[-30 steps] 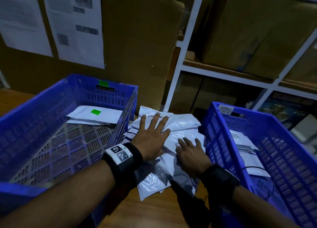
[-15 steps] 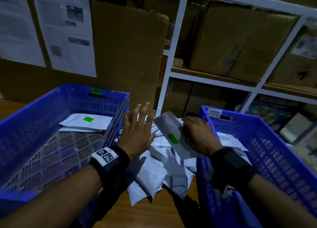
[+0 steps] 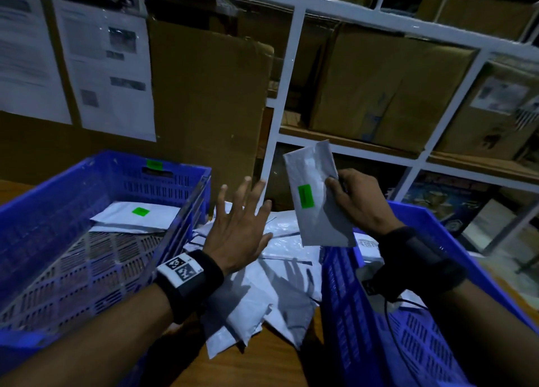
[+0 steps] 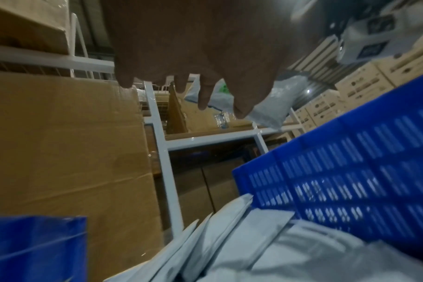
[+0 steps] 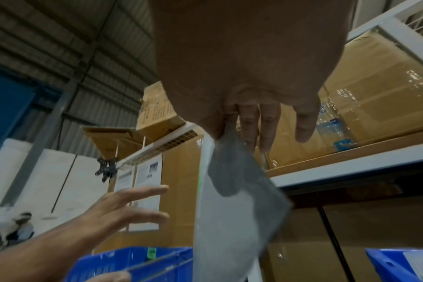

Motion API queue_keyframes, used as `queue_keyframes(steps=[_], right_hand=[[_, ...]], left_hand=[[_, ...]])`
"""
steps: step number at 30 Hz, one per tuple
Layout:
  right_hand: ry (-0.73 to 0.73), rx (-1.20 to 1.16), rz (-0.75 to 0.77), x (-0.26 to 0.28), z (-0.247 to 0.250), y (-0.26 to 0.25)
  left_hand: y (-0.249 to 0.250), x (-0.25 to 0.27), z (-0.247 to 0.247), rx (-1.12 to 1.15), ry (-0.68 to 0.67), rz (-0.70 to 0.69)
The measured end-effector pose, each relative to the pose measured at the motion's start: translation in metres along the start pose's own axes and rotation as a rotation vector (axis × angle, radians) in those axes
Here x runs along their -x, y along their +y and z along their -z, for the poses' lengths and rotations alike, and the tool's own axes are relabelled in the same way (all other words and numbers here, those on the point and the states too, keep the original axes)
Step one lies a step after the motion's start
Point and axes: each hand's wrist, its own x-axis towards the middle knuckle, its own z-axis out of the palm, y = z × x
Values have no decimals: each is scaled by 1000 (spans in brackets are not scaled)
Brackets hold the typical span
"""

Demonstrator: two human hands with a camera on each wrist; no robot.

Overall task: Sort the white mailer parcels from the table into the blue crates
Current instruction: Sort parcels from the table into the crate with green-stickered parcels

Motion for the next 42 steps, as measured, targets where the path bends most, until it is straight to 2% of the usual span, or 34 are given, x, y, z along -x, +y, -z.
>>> queue_keyframes(steps=[4,6,8,12,15,17,21,23,25,27,30,32,36,38,40,42], right_hand=[[51,-71,-57,4,8,1],[75,-53,-59,3,8,3],[100,-35,-48,5,7,1],[121,-13,-3,12,-2,-12],[93,-13,70,20,-16,-18],[88,-5,167,25,-27,-18],[32,-87,342,26,-33,-18],[22,-101,410,23,-31,-23],[68,-71,470,21,-26,-29],[203,17,520,19,-19,-37],[385,178,581,5,-14,-51],[375,239,596,-7,-13,-62],[149,299,489,-31,-34,-94],[116,366,486,-41,-56,-119],[176,403,520,-52,-83,-146],[221,427,533,-61,-104,-168]], left_hand=[[43,-12,24,106,25,-20],[67,-19,34,157,11,12],[89,-29,38,197,-32,97],[122,-45,33,279,-218,320],[133,-48,32,327,-273,469],[128,-45,31,339,-242,536],[105,-31,29,364,-57,610],[90,-27,34,300,17,614],[73,-26,43,226,115,585],[53,-29,58,169,205,512],[17,-33,77,76,289,313],[-7,-36,87,31,296,176],[-67,-34,91,-41,345,-72],[-104,-28,83,-73,393,-186],[-143,-20,73,-83,392,-231],[-174,-12,67,-70,337,-166]])
